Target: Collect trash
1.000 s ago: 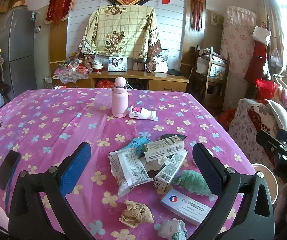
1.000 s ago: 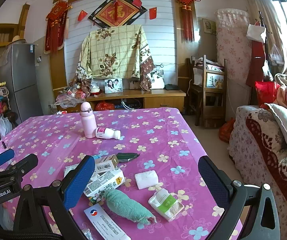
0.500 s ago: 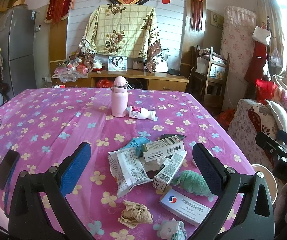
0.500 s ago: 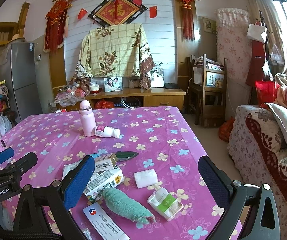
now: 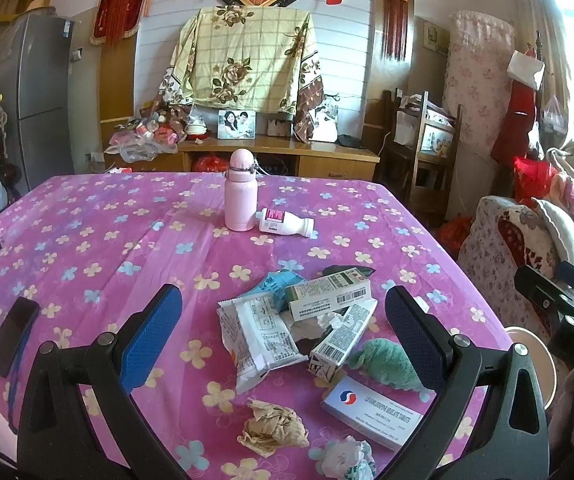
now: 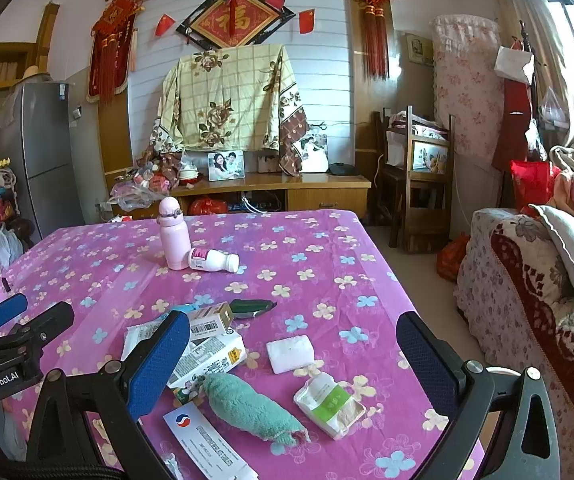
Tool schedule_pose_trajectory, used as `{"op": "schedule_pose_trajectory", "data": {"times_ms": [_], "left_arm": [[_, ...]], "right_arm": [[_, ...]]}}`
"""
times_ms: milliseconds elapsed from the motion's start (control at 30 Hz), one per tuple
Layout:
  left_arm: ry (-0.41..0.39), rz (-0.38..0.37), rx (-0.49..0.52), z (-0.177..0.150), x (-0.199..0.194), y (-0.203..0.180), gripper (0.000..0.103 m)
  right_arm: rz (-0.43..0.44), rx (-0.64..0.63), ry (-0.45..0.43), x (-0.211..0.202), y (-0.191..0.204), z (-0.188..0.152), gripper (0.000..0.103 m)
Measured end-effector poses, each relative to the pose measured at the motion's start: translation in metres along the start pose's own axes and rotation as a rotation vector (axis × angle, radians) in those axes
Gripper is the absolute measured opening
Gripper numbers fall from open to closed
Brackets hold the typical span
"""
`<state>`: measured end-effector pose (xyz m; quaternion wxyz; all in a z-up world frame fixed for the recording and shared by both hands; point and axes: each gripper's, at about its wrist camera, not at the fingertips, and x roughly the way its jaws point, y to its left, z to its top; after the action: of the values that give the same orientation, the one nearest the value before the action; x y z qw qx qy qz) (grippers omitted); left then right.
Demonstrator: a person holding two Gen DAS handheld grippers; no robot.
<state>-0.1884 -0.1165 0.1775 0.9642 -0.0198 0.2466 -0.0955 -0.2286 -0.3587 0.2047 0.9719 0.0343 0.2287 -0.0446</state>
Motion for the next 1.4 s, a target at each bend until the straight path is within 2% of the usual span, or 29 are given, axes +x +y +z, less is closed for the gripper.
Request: {"op": "schedule_pose_trajectory", "data": {"times_ms": [233, 433, 967, 1300, 1400], "left_arm": [[0.001, -0.001, 0.001, 0.001, 0.000, 0.000, 0.101], [0.002, -0.001, -0.001, 0.001, 0.000, 0.000, 0.101], [0.025, 0.004, -0.003, -0.009, -0.004, -0.003, 0.101], [0.071, 0.015, -0.005, -0.011, 0.005, 0.007, 0.101], [0.110, 0.019, -0.001, -0.013, 0.010, 0.017, 0.101]], "right_arm": [[0.007, 0.000, 0.019, 0.001, -0.006, -0.008, 0.103], [0.035, 0.060, 0.053, 0.004, -0.001, -0.002, 0.103], [0.021, 0.002, 0.072, 0.011, 0.002, -0.006, 0.102], [0.031, -0.014, 0.103, 0.018, 0.001, -0.012, 0.102], [0.042, -0.028, 0.120, 0.021, 0.000, -0.016, 0.102]]}}
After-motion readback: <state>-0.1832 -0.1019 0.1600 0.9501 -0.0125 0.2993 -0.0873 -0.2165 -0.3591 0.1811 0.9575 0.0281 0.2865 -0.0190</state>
